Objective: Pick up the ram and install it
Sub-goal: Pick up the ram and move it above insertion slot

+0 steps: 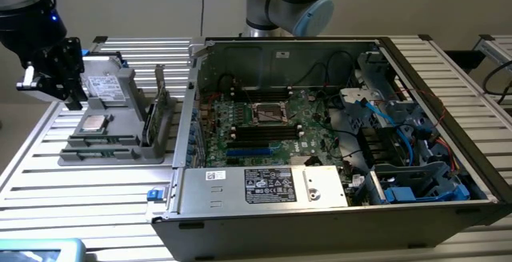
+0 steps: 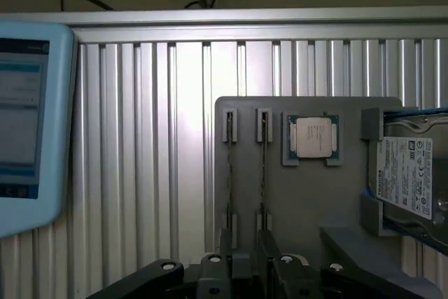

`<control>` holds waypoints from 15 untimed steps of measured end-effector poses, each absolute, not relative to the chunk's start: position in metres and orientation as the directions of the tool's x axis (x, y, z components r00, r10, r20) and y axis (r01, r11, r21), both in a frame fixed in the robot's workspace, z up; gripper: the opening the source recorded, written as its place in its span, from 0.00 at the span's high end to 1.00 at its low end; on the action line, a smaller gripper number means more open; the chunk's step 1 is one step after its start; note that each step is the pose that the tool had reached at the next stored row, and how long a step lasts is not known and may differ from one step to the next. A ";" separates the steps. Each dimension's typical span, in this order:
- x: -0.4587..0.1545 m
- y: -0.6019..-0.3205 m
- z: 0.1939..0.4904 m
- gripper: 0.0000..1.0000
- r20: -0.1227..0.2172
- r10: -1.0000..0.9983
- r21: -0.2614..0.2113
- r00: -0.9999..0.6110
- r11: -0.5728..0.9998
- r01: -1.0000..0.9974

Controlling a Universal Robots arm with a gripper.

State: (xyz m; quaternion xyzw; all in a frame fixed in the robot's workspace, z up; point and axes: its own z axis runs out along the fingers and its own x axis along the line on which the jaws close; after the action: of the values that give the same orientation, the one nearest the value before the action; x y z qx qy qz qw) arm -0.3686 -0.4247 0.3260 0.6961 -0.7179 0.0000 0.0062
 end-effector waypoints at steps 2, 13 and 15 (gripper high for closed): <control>-0.369 -0.425 0.322 0.69 0.009 -0.999 0.009 -0.031 0.031 -0.999; -0.369 -0.425 0.302 0.69 0.009 -1.000 0.009 -0.029 0.029 -1.000; -0.369 -0.425 0.299 0.69 0.009 -1.000 0.009 -0.029 0.029 -1.000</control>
State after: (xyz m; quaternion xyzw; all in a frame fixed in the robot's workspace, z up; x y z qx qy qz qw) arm -0.3695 -0.4247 0.2988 0.6967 -0.7173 0.0000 0.0062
